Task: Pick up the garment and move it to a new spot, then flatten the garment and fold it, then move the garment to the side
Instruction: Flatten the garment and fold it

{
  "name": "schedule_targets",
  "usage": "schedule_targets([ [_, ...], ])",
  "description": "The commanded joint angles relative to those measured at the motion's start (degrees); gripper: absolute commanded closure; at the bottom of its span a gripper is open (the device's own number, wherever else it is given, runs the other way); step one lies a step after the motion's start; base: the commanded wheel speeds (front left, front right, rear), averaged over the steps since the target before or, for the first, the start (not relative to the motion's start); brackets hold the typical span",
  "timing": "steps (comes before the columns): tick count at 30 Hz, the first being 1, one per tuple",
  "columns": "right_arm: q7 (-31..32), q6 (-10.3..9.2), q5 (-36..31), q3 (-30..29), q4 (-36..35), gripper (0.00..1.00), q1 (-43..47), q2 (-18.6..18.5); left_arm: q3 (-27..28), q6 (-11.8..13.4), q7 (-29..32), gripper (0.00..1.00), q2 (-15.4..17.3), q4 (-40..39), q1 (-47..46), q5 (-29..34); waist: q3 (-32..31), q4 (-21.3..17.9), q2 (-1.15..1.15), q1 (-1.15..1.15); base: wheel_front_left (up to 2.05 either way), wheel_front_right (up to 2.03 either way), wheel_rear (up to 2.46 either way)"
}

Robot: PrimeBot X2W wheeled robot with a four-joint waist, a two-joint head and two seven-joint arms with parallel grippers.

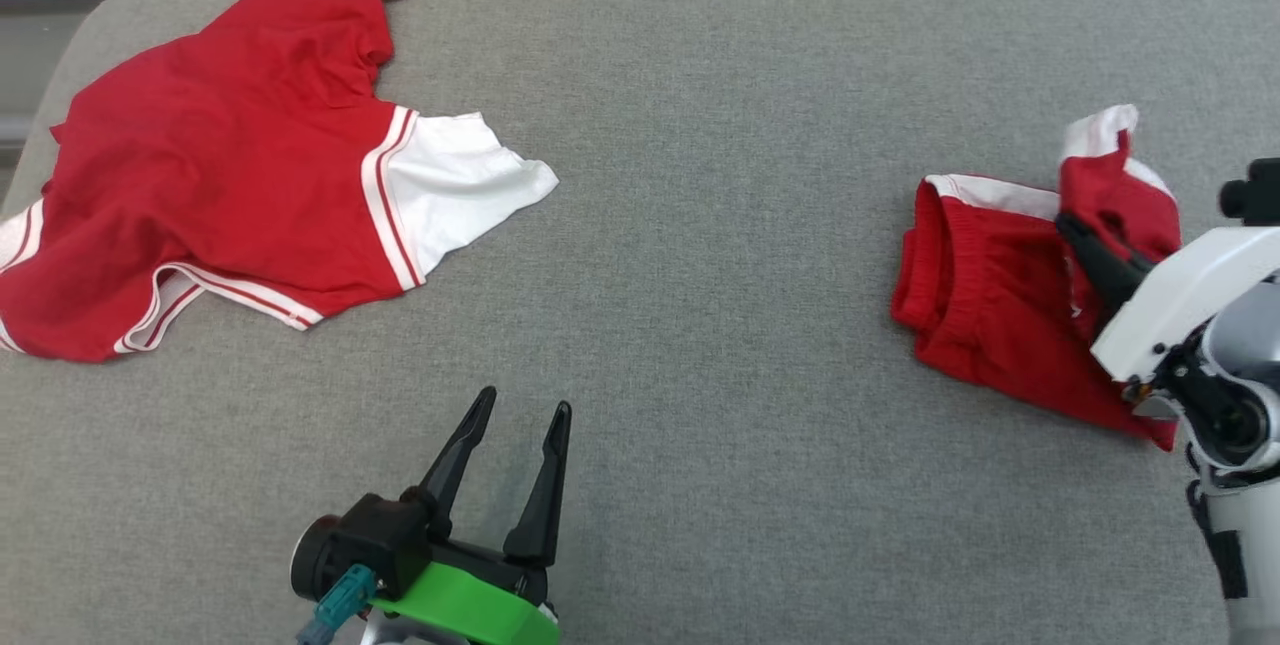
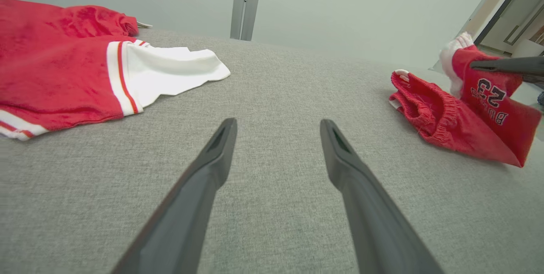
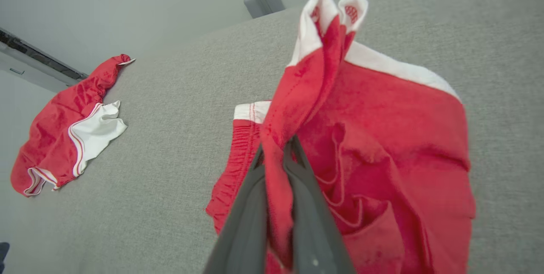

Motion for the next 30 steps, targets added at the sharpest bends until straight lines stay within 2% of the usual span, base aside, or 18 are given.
schedule_targets([
  [1, -0.8, 0.00, -1.3, 0.7, 0.5, 1.00, -0.8, 1.1, 0.4, -0.2, 0.0, 0.00, -0.2, 0.2, 0.8, -0.2, -0.9, 0.9, 0.00, 0.00, 0.00, 0.00, 0.00],
  [6, -3.2, 0.00, -5.3, 1.9, 3.7, 1.00, -1.8, 5.6, 0.1, -0.2, 0.0, 0.00, -0.6, 0.7, 1.4, 0.1, -1.5, 1.8, 0.00, 0.00, 0.00, 0.00, 0.00],
  [14, -5.0, 0.00, -8.4, 2.7, 7.2, 1.00, -1.7, 8.2, 0.4, -0.2, 0.0, 0.00, -0.9, 1.3, 2.0, -0.1, -2.6, 2.3, 0.00, 0.00, 0.00, 0.00, 0.00],
  [15, -5.4, 0.00, -8.6, 3.0, 7.4, 0.91, -1.8, 8.4, 0.4, -0.2, 0.0, 0.00, -0.9, 1.3, 2.1, -0.1, -2.6, 2.3, 0.00, 0.00, 0.00, 0.00, 0.00],
  [17, -6.7, 0.00, -8.7, 3.4, 7.6, 0.00, -2.0, 9.2, 0.5, -0.2, 0.0, 0.00, -1.0, 1.5, 2.3, -0.3, -3.0, 2.2, 0.00, 0.00, 0.00, 0.00, 0.00],
  [23, -9.5, 0.00, -4.2, 7.5, 2.9, 0.00, 1.4, 9.8, 1.1, -0.2, 0.0, 0.00, -1.0, 2.3, 3.5, -0.4, -5.4, 1.5, 0.00, 0.00, 0.00, 0.00, 0.00],
  [27, -13.6, 0.00, -4.2, 10.5, -2.8, 0.00, 6.2, 7.6, 2.4, -0.2, 0.0, 0.00, -1.1, 2.3, 5.0, -0.1, -7.9, 0.5, 0.00, 0.00, 0.00, 0.00, 0.00],
  [30, -19.4, 0.00, -6.8, 10.7, -5.9, 0.00, 10.9, 4.4, 3.5, -0.2, 0.0, 0.00, -1.1, 1.9, 6.5, 0.3, -9.9, -0.3, 0.00, 0.00, 0.00, 0.00, 0.00],
])
